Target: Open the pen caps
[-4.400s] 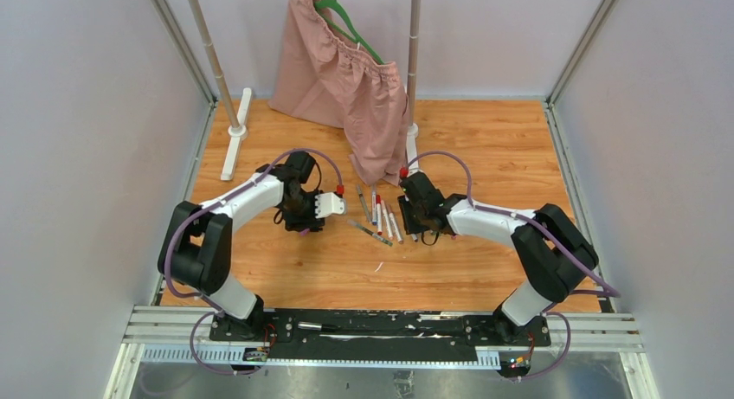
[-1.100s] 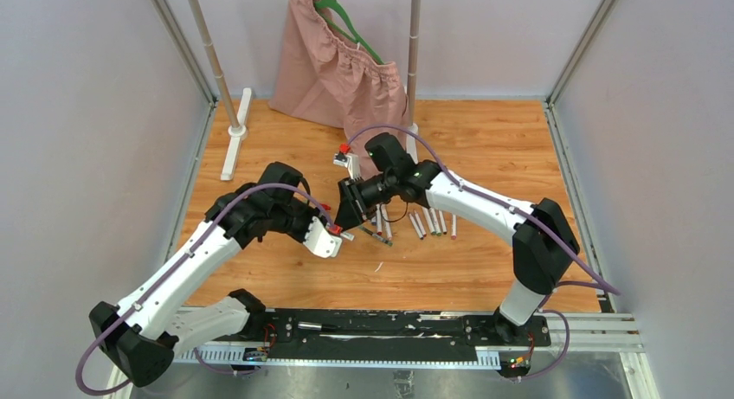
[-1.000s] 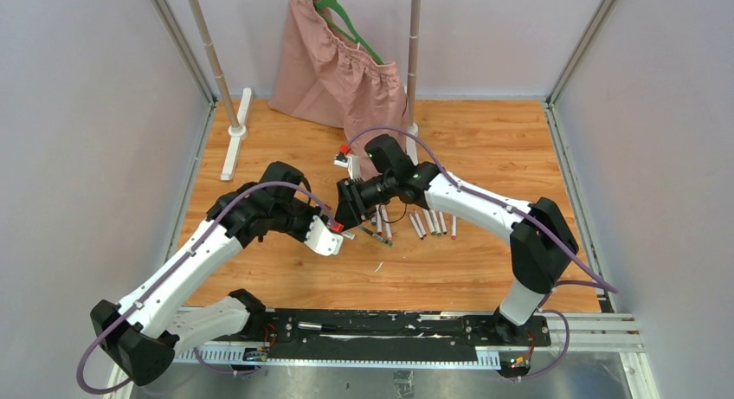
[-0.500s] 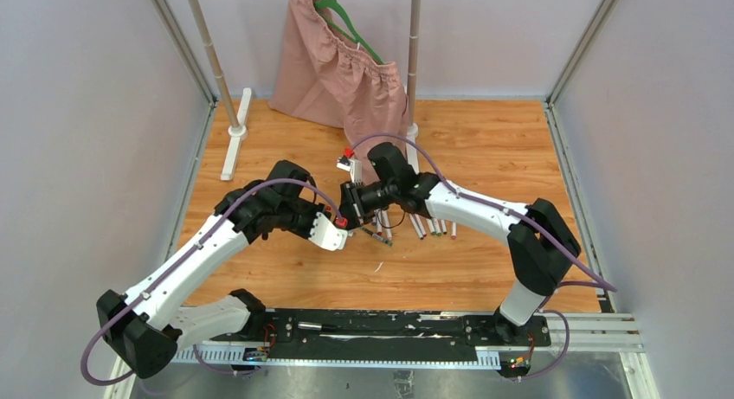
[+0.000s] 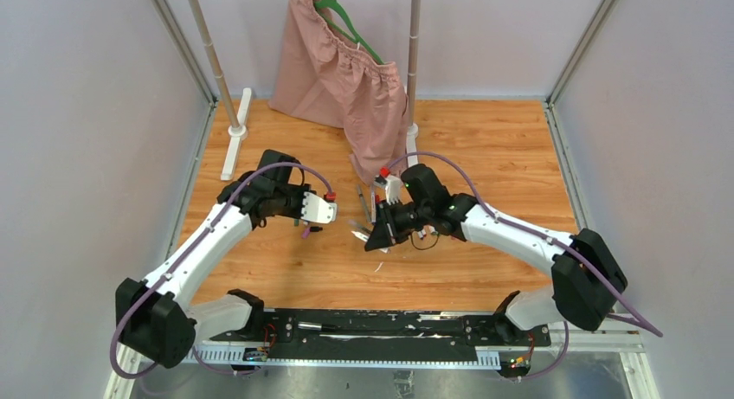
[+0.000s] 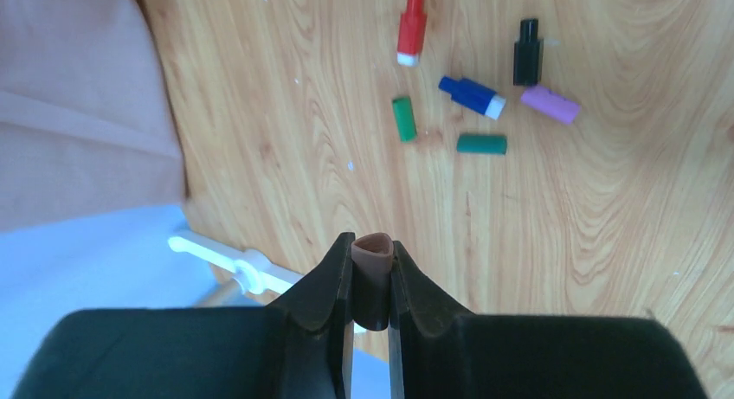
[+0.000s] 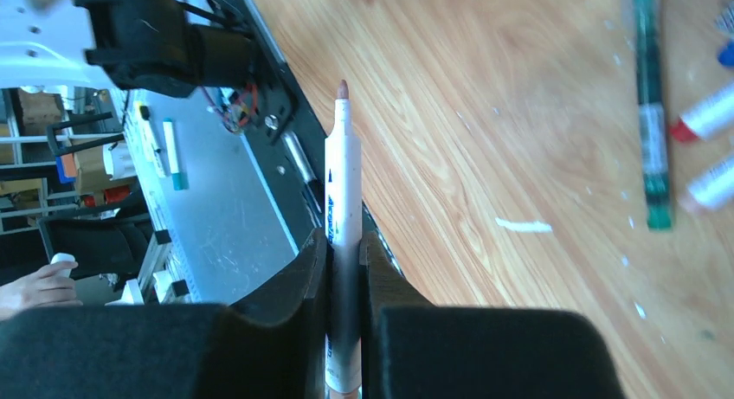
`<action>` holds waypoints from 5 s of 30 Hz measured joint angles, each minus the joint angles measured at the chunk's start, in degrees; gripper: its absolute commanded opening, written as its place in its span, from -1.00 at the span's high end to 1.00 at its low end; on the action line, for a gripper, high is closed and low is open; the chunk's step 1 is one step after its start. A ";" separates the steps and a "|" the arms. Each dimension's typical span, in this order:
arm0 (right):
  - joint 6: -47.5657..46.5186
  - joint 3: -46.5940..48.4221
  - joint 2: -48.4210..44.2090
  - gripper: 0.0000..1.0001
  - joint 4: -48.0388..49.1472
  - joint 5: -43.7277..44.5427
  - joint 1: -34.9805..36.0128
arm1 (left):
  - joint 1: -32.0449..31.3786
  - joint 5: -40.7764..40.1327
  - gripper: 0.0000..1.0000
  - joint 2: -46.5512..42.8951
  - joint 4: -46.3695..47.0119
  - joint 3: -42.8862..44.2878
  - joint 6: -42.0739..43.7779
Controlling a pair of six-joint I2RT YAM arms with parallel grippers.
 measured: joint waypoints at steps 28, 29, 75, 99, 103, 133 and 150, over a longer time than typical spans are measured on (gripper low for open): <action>-6.58 -6.10 9.49 0.62 -0.04 47.52 -3.34 | 2.89 5.35 0.66 22.71 6.03 -0.22 -22.32; -6.58 -6.12 9.97 0.52 0.44 47.80 -3.34 | 2.89 5.33 0.60 23.45 6.14 -0.20 -22.73; -5.68 2.62 17.57 0.34 1.38 50.86 1.73 | 3.65 5.20 -0.51 14.32 -9.86 17.66 -38.21; -3.76 3.15 18.51 0.36 1.79 52.26 3.65 | 3.65 5.01 -0.51 13.92 -9.92 17.62 -38.36; -3.63 3.37 19.56 0.45 2.25 52.28 3.67 | 3.65 4.92 -0.52 13.92 -9.94 17.59 -38.36; -7.85 7.28 2.36 1.00 -6.82 6.86 0.26 | -7.58 16.15 -1.00 -6.27 -11.19 7.41 -9.25; -3.85 15.82 10.10 1.00 -6.75 -8.85 1.97 | -12.85 12.57 -0.26 -6.78 -11.15 5.05 2.40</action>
